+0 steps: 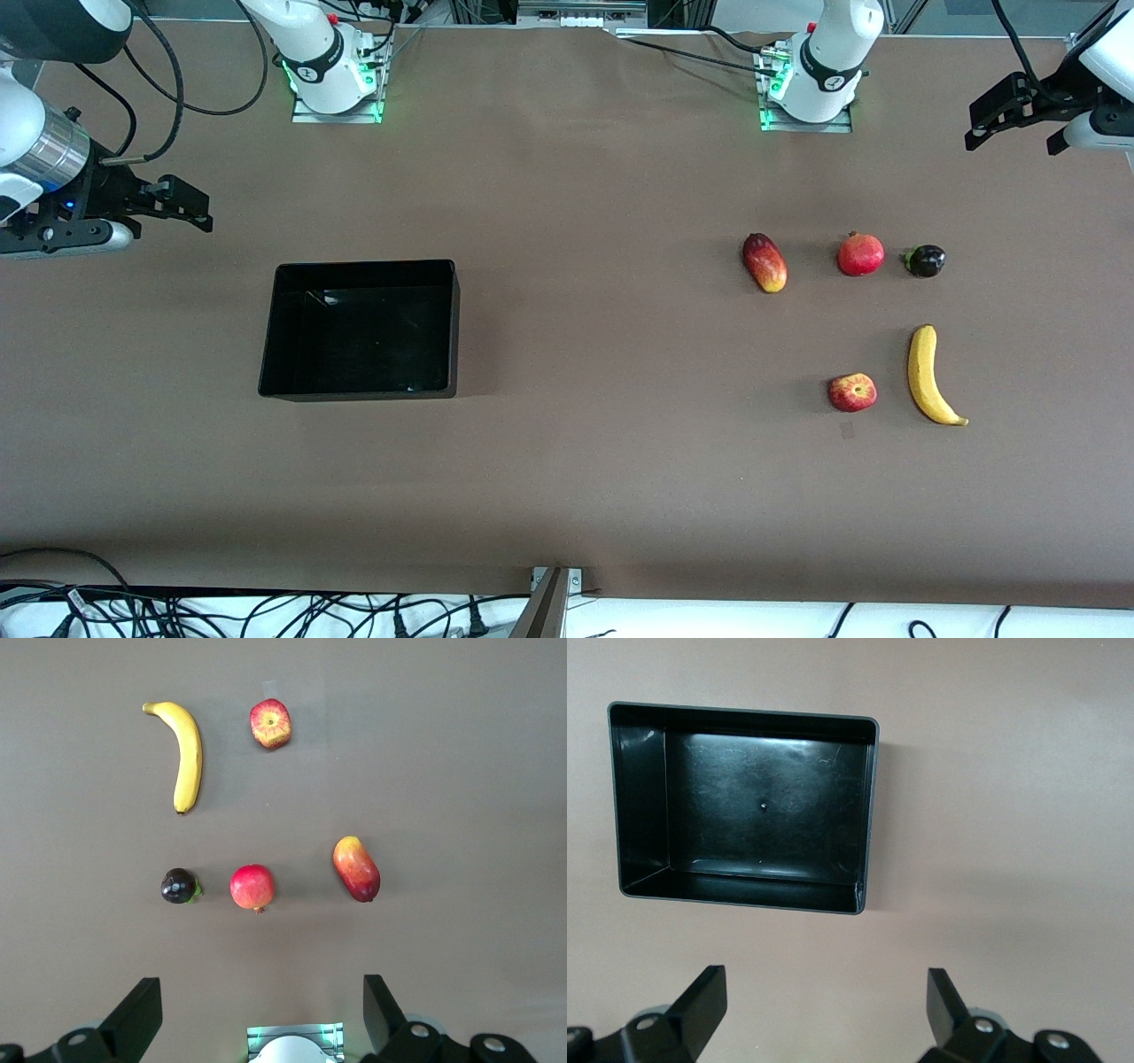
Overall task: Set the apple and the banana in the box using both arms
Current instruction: 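Reach the right gripper to the black box rim while the left gripper moves out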
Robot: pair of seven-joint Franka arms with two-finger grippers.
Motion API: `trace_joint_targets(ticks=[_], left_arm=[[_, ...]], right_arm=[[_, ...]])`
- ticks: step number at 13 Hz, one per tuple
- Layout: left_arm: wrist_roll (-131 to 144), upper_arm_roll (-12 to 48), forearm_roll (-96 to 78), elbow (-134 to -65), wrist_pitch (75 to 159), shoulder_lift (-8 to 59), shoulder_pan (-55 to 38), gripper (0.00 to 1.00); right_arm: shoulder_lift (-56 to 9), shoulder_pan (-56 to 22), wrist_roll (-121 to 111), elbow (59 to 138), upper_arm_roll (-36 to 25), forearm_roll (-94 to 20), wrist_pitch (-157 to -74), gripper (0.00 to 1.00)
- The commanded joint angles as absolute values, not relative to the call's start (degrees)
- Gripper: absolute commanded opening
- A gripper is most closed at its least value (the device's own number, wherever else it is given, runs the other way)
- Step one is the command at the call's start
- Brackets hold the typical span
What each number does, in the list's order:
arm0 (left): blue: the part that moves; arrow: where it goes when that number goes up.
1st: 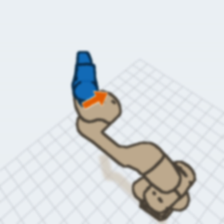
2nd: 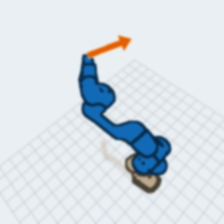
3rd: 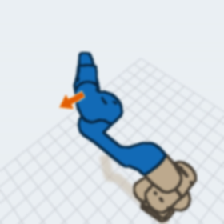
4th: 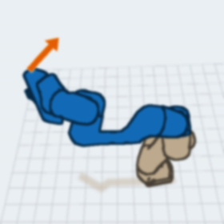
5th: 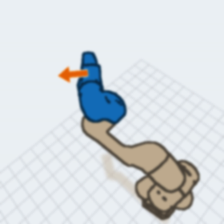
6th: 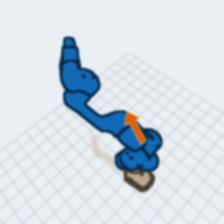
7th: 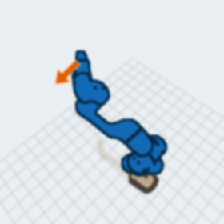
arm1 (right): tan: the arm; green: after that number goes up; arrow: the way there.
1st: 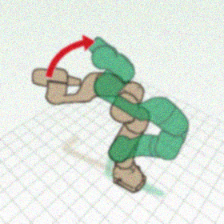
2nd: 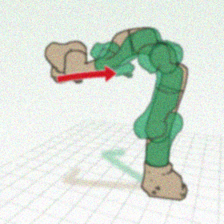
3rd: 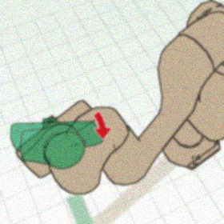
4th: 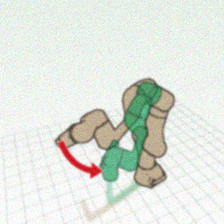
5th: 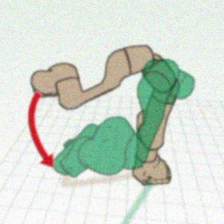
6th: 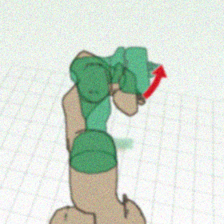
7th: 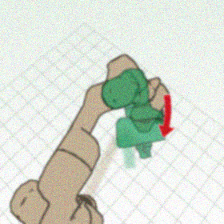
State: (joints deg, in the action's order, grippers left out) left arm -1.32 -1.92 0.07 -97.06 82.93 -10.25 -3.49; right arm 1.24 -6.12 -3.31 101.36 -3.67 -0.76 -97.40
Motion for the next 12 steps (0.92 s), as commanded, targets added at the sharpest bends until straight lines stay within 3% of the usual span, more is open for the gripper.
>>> trace_joint_targets(ticks=[1,4,7,9,12], left_arm=[[-0.70,-2.46,0.53,-98.00,82.79,-11.43,-4.31,1.00],[-0.70,-2.46,0.53,-98.00,82.79,-11.43,-4.39,1.00],[-0.70,-2.46,0.53,-98.35,84.63,-10.20,-4.48,1.00],[-0.70,-2.55,0.61,-98.35,86.65,-7.84,-4.48,1.00],[-0.79,-4.56,0.44,-98.18,96.29,0.40,-4.48,1.00]], right_arm=[[0.79,-5.01,-2.38,99.84,-2.46,-0.61,-95.71,1.00],[-0.34,-4.92,-3.08,99.76,-2.55,-0.44,-95.89,1.00],[-6.04,-4.57,-2.99,101.50,-2.90,0.26,-98.68,1.00],[-8.69,-4.48,-2.73,108.68,-2.99,0.26,-108.58,1.00],[-11.59,-4.13,-2.46,119.33,-3.43,0.00,-125.28,1.00]])
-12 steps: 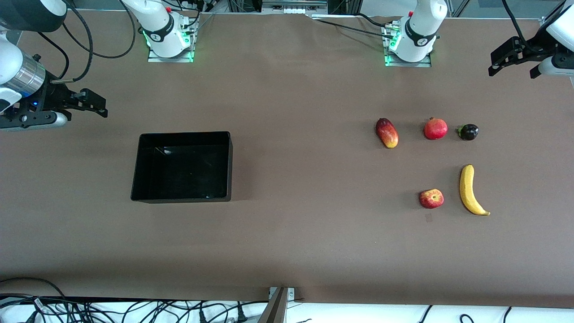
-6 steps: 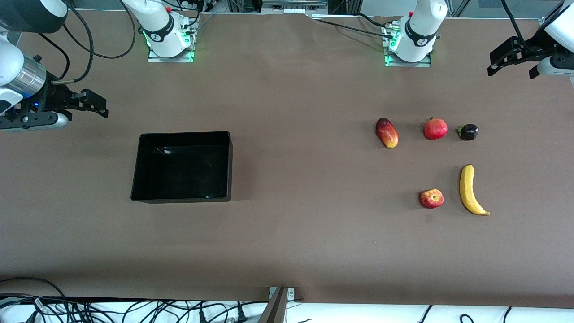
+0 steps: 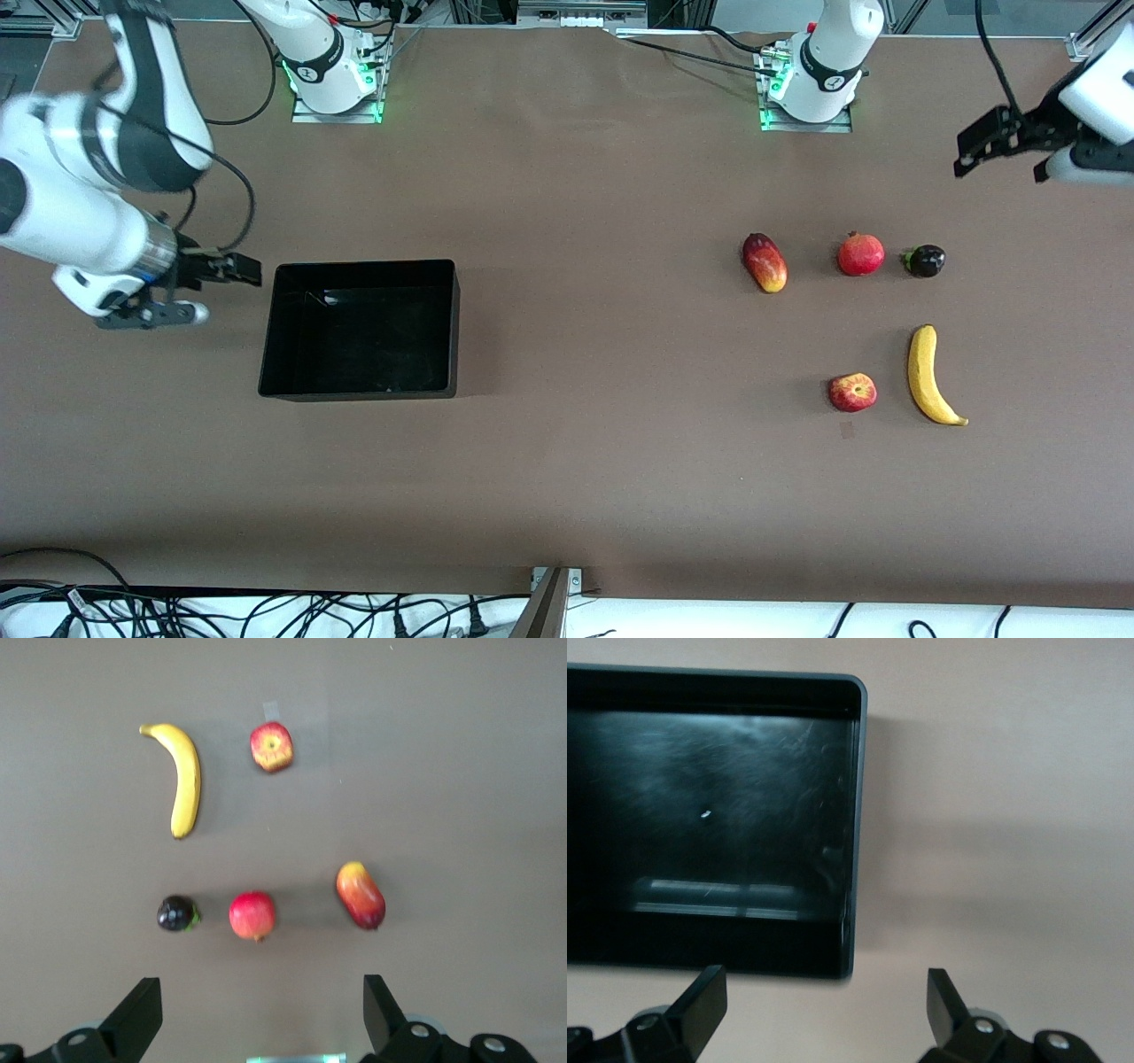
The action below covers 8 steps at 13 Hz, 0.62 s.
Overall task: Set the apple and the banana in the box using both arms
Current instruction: 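Reach the right gripper to the black box rim while the left gripper moves out, then grip the box wall with the right gripper while the left gripper grasps the apple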
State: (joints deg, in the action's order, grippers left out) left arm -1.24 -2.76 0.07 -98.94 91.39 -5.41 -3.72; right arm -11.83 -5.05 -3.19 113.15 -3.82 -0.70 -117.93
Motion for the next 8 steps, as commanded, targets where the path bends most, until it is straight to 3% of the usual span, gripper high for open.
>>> trace_joint_targets(ticks=[1,3,4,5,7,8], left_arm=[[-0.88,-4.66,0.27,-97.65,99.63,4.70,-4.13,1.00],[-0.62,-4.75,-1.31,-99.39,110.25,9.99,-3.78,1.00],[-0.62,-4.83,-1.32,-99.58,114.13,13.50,-3.69,1.00],[-0.44,-4.83,-1.41,-99.32,117.13,17.02,-3.69,1.00],[2.80,-4.83,-2.28,-99.58,125.90,22.56,-3.34,1.00],[3.07,-4.83,-2.37,-100.54,130.04,24.94,-3.34,1.00]], right_arm=[[-13.60,-4.13,-2.98,120.83,-3.51,0.00,-129.33,1.00],[-17.47,-4.13,-2.99,121.90,-4.04,-0.09,-134.28,1.00],[-18.71,-4.04,-2.99,121.99,-4.04,-0.09,-135.60,0.95],[-19.50,-4.04,-2.99,121.99,-4.04,-0.09,-135.88,0.78],[-20.12,-4.13,-2.90,121.82,-4.04,-0.26,-135.88,0.23],[-20.30,-4.13,-2.90,121.56,-4.04,-0.44,-135.88,0.00]])
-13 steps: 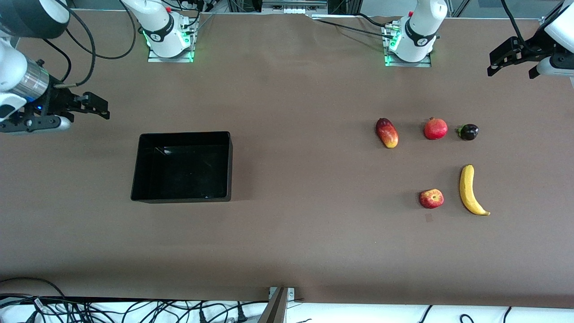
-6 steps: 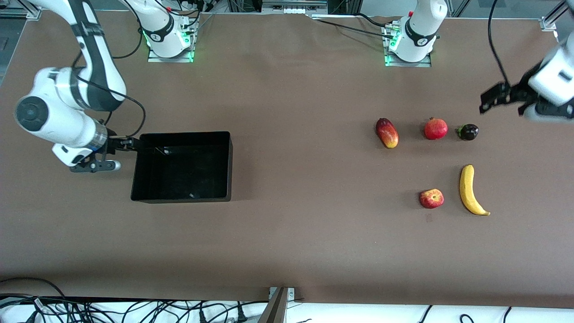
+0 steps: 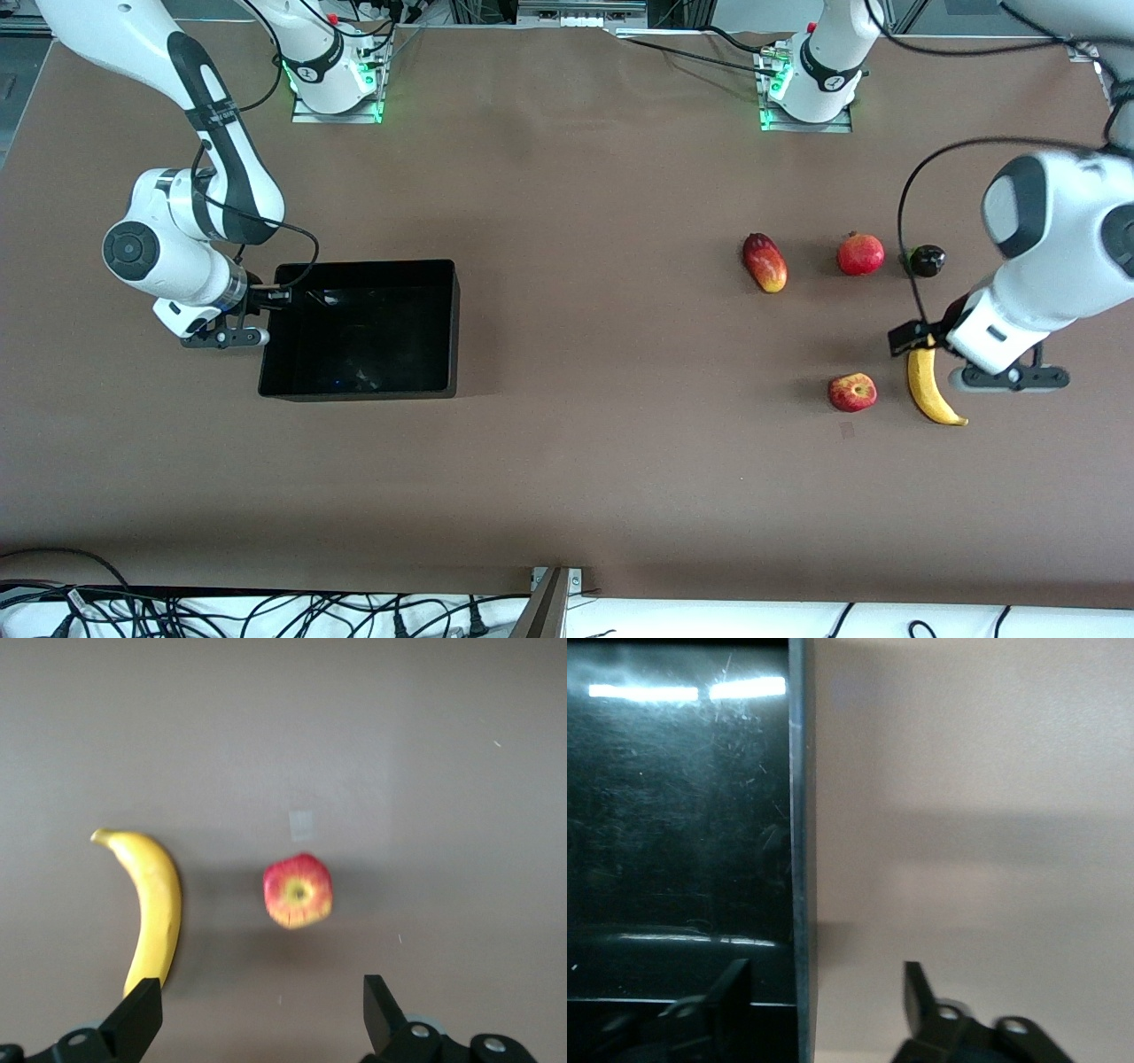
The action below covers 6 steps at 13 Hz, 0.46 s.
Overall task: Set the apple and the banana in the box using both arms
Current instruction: 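Grip the box wall with the right gripper while the left gripper grasps the apple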
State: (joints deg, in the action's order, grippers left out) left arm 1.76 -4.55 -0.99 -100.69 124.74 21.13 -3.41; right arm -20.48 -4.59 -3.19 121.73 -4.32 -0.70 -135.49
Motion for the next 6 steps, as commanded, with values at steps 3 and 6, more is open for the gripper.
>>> trace_joint_targets(ticks=[3,6], left_arm=[[6.83,-4.40,-2.55,-101.52,138.67,31.26,-3.43,1.00],[11.07,-4.04,-2.46,-101.95,142.03,33.40,-4.13,1.00]], right_arm=[[-20.65,-4.13,-2.73,119.98,-4.04,-0.53,-135.88,0.00],[-18.91,-4.83,-2.81,118.22,-1.78,-0.61,-134.56,0.00]])
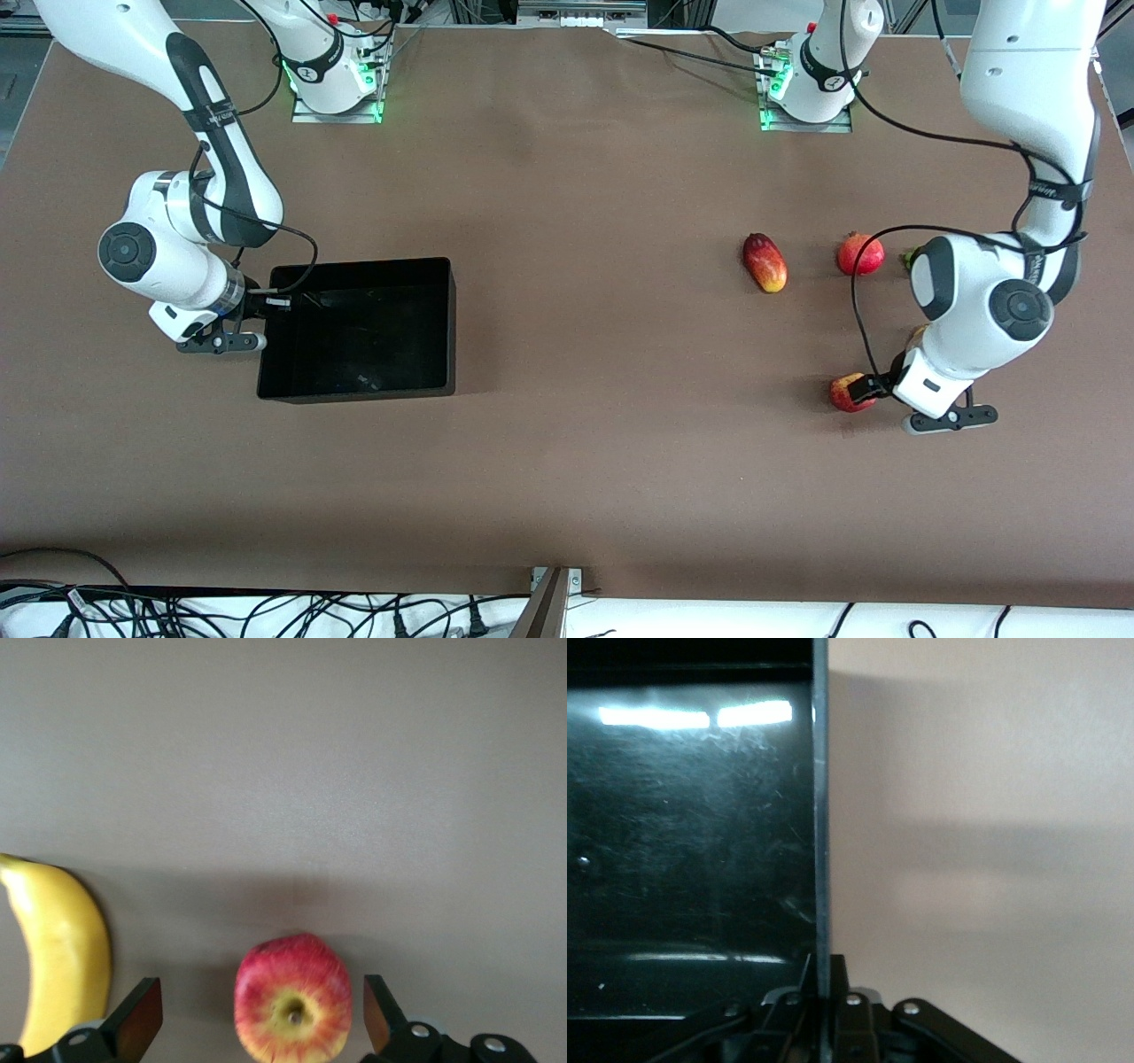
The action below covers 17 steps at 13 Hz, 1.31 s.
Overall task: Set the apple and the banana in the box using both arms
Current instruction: 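Grip the box wall with the right gripper while the left gripper grasps the apple, then slide the black box toward the fruit with the right gripper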
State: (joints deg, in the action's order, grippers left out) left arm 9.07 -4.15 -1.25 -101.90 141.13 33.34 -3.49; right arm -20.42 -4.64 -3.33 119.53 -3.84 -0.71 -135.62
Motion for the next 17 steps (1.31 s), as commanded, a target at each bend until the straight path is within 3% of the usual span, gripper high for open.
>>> trace_joint_targets(ticks=[1,3,5,9,10,11,12,17], left_arm=[[12.73,-4.04,-2.37,-101.95,142.12,34.01,-4.30,1.00],[13.97,-3.96,-1.85,-101.69,142.82,35.41,-4.92,1.00],[14.06,-3.96,-1.85,-101.87,144.75,36.64,-4.92,1.00],[14.24,-3.96,-2.19,-102.48,145.72,38.05,-4.75,1.00],[14.33,-3.96,-2.28,-102.57,145.72,38.06,-4.75,0.73],[14.24,-3.96,-2.29,-102.66,145.72,38.23,-4.75,0.30],[14.15,-3.96,-1.85,-102.92,145.81,38.32,-4.75,0.00],[14.33,-3.87,-1.76,-104.85,142.06,33.69,-5.01,0.00]], right_arm=[[-18.55,-4.83,-2.64,117.26,0.59,-0.70,-133.43,0.00],[-18.81,-6.40,0.41,112.79,5.43,-5.33,-128.08,0.00],[-19.77,-13.49,6.81,109.44,6.24,-6.94,-127.62,0.00],[-29.15,-26.52,24.31,97.42,6.24,-6.94,-127.97,0.00],[-31.88,-28.98,28.35,94.60,6.24,-6.86,-128.14,0.00],[-34.43,-31.27,32.04,91.70,6.24,-6.59,-128.23,0.00],[-36.98,-32.86,33.99,88.62,6.24,-6.59,-128.23,0.00],[-42.71,-37.26,38.66,85.43,5.98,-6.50,-133.76,0.00]])
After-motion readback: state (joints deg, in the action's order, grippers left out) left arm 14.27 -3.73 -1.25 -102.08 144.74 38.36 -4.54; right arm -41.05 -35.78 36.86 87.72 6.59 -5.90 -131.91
